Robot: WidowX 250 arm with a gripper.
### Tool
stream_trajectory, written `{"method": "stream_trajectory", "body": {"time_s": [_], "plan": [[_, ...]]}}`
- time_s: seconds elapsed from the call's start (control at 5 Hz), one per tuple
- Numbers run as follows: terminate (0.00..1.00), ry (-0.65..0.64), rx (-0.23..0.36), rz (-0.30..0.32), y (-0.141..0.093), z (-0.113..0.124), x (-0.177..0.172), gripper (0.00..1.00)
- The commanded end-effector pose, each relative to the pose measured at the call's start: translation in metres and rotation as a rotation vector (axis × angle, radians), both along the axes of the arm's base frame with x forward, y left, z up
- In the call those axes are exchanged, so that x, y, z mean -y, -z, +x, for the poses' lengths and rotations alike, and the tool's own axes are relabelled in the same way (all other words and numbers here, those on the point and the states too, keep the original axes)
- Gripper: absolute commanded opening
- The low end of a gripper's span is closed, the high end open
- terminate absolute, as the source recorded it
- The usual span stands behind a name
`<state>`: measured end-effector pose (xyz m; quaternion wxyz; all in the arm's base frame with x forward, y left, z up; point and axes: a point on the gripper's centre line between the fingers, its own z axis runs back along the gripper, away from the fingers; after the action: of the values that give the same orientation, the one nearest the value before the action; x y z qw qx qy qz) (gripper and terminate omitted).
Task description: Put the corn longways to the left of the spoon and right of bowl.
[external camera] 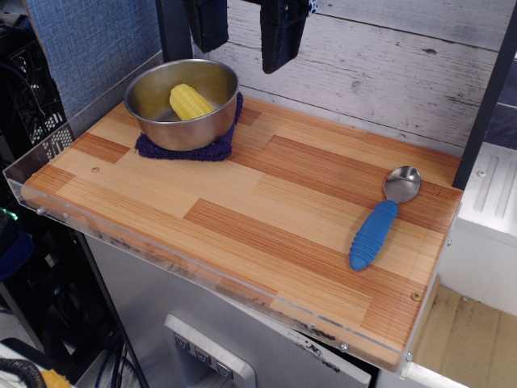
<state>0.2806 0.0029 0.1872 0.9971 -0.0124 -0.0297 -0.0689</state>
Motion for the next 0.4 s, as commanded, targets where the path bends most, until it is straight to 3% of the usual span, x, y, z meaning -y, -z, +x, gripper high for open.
{"method": "stream_trajectory", "body": {"time_s": [0.0, 0.2], "plan": [[0.00, 0.000, 0.000, 0.000, 0.000, 0.000, 0.000, 1.00], [0.00, -0.044, -0.014, 0.006, 0.007, 0.010, -0.022, 1.00]]}}
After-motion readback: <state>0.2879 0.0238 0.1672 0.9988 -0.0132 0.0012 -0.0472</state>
